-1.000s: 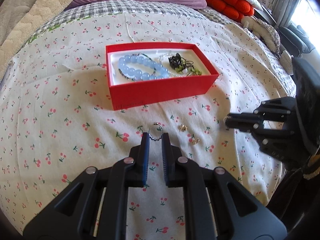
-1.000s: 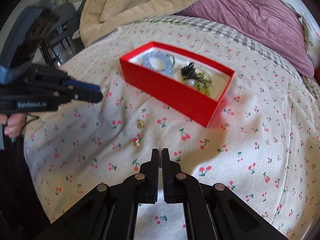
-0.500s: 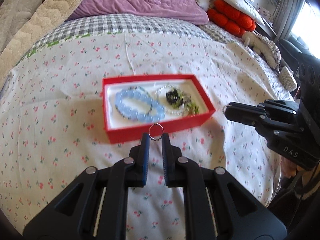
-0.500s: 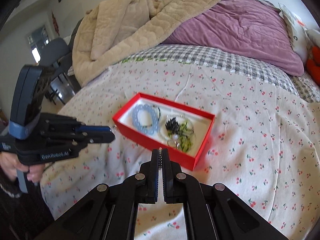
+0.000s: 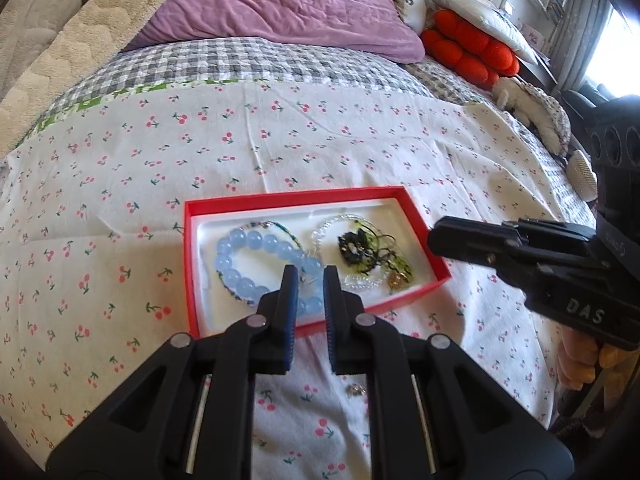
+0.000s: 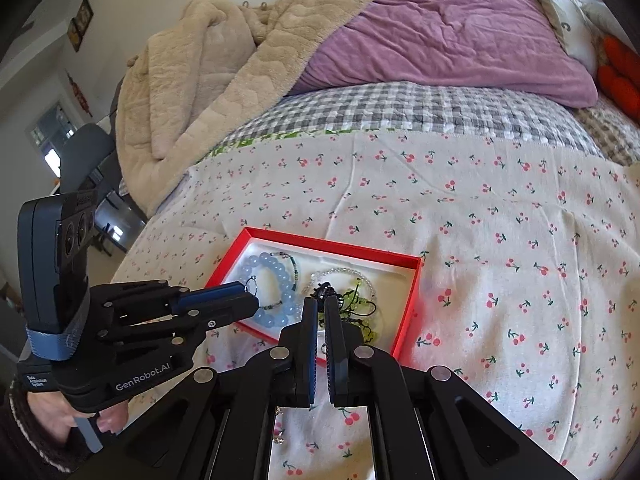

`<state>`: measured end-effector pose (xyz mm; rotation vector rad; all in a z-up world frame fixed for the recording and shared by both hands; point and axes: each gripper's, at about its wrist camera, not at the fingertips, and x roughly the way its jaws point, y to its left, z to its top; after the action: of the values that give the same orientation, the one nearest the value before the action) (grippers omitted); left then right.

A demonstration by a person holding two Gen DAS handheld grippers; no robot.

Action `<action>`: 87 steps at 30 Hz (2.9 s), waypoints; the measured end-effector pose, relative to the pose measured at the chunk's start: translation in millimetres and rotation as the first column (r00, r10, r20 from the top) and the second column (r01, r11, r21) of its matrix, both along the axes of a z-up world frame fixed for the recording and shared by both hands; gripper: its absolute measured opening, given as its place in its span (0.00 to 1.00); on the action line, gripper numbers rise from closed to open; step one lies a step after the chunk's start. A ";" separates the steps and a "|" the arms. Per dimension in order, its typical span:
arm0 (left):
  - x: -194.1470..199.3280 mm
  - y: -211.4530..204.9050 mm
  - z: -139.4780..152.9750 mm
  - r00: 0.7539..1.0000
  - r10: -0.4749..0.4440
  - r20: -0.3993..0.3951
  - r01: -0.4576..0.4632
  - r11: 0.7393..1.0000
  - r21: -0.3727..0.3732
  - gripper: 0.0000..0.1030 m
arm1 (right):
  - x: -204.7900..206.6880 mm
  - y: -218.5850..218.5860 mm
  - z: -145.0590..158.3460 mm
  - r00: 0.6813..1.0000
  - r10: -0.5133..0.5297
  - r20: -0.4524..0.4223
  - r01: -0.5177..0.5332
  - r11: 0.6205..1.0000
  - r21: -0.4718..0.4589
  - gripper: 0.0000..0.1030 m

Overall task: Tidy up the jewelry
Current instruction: 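Carry both earrings over the red box and open both grippers, then withdraw both grippers from the box toward the last earrings on the sheet, then grasp a small silver earring with the left gripper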

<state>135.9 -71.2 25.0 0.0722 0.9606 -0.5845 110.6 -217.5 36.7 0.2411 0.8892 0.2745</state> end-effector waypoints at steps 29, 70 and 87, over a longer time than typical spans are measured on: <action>-44.5 36.4 -14.9 0.997 0.065 -0.037 -0.059 0.990 0.128 0.76 | -49.6 20.0 -34.8 0.991 0.089 -0.097 -0.107 0.972 -0.209 0.65; -101.2 -20.7 -55.9 0.981 -0.176 -0.078 0.188 0.964 0.186 0.10 | -88.7 -1.1 -44.8 0.995 0.012 -0.094 -0.034 0.969 -0.243 0.75; -86.7 43.2 -43.8 0.996 -0.040 -0.074 0.052 0.984 0.169 0.10 | -67.5 58.8 -65.2 0.980 0.139 -0.144 -0.175 0.945 -0.276 0.75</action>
<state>49.2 -28.0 -18.9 0.2290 1.0787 -0.5484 43.1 -158.7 -28.5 -0.0849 1.0599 0.2767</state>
